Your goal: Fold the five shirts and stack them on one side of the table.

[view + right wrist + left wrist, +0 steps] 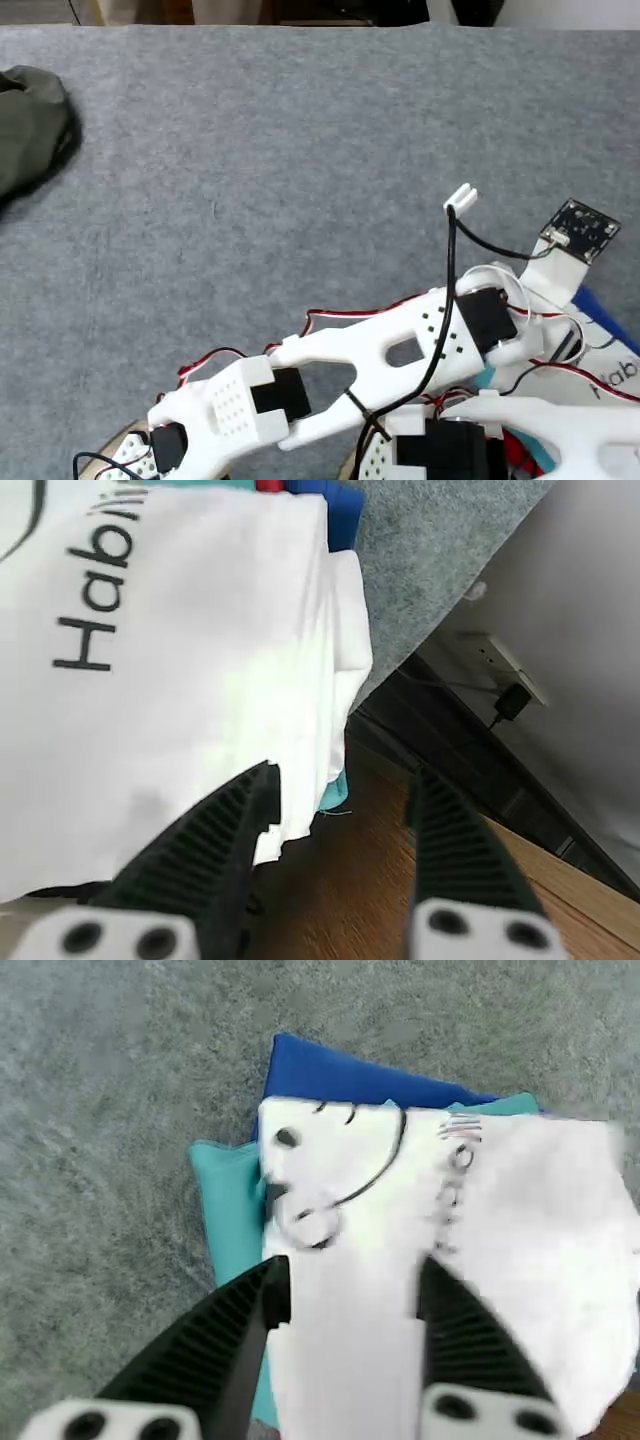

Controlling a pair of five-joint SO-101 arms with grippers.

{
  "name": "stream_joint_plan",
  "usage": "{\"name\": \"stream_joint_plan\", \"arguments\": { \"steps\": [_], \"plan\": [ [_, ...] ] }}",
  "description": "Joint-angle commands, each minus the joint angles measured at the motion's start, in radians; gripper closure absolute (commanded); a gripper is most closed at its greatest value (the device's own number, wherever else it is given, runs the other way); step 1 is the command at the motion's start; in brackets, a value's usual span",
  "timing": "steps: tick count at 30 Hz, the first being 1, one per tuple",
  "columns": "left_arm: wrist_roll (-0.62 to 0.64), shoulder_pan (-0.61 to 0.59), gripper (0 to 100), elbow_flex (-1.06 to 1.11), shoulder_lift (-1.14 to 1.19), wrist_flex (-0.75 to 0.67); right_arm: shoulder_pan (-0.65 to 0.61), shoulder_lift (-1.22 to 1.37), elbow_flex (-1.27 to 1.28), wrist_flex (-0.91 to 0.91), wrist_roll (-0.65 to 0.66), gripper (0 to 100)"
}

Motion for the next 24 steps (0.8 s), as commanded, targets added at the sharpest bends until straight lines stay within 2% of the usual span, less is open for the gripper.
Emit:
{"name": "stream_joint_plan", "arguments": {
  "steps": [1,6,10,11,14,18,24],
  "plan": [
    [0.021,-0.015,75,-0.066,-0.016,0.006,0.024,-0.004,-0.004,-0.009,0.009,74.7],
    [0.023,-0.08,75,-0.089,-0.022,0.015,0.012,-0.004,-0.067,0.052,0.011,76.3],
    [0.018,-0.173,86,-0.227,-0.047,0.138,-0.11,-0.004,-0.179,0.176,0.011,97.6],
    [0.002,-0.203,90,-0.258,-0.053,0.183,-0.157,-0.004,-0.217,0.218,0.011,99.8],
    [-0.123,-0.285,99,-0.362,-0.054,0.345,-0.34,-0.004,-0.311,0.342,0.005,98.5],
    [-0.181,-0.453,98,-0.485,-0.045,0.582,-0.628,0.004,-0.326,0.354,-0.054,99.2],
    [-0.338,-0.872,98,-0.47,-0.053,0.583,-1.162,0.005,-0.272,0.344,-0.166,99.2]
  ]
}}
